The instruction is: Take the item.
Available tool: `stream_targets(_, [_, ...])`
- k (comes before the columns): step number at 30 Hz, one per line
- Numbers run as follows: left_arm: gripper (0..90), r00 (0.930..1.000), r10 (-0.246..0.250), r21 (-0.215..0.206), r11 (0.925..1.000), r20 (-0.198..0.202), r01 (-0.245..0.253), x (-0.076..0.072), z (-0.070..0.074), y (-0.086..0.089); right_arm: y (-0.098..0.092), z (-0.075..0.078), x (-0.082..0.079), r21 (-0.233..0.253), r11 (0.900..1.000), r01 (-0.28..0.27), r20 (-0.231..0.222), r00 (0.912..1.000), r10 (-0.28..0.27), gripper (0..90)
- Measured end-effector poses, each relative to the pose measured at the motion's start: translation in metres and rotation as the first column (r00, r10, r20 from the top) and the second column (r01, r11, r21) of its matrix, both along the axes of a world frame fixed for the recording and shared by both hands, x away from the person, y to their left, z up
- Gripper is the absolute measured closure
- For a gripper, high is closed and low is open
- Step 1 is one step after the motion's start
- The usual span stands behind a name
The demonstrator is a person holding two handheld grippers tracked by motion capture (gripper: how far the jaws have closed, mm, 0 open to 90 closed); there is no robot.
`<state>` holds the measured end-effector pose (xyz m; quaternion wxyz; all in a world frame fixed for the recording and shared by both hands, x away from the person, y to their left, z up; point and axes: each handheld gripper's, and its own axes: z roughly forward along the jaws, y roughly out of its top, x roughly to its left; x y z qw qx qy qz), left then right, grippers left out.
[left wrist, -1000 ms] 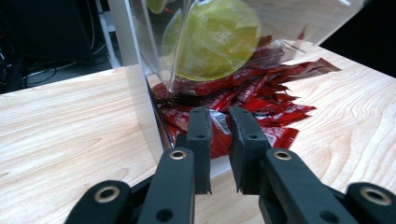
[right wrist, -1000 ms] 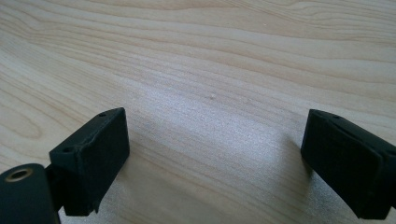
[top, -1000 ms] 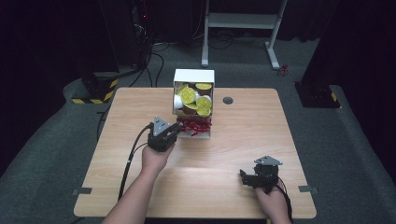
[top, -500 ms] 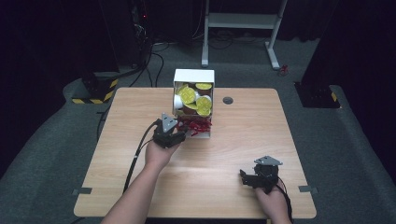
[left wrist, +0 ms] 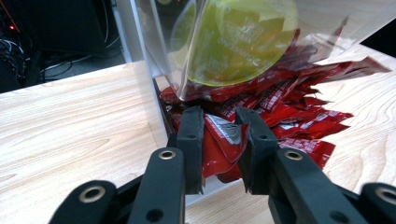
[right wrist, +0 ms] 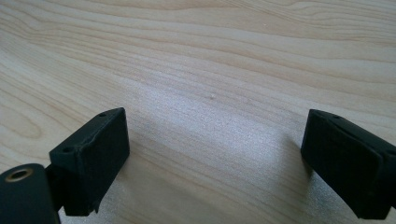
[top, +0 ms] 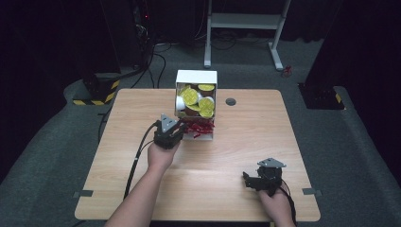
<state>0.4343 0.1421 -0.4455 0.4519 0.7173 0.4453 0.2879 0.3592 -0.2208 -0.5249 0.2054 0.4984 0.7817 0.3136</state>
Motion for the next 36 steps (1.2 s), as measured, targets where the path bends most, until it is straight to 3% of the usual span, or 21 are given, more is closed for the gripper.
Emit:
stream_targets(8, [77.2,0.9996,0.000,-0.023,0.9997,0.029,0.000,-0.010,0.002,0.002,0.000,0.000,0.000,0.001,1.000,0.000,0.001,1.0000,0.000,7.8])
stream_targets(26, [78.3,0.9997,-0.008,-0.100,0.9949,0.021,0.010,-0.018,0.005,0.015,0.000,0.000,0.000,0.001,1.000,0.000,0.002,1.0000,0.000,7.8])
stream_targets(36, [78.3,0.9996,-0.020,-0.116,0.9930,0.018,0.022,-0.022,0.007,0.019,0.000,0.000,0.000,0.000,1.000,0.000,0.000,1.0000,0.000,7.8])
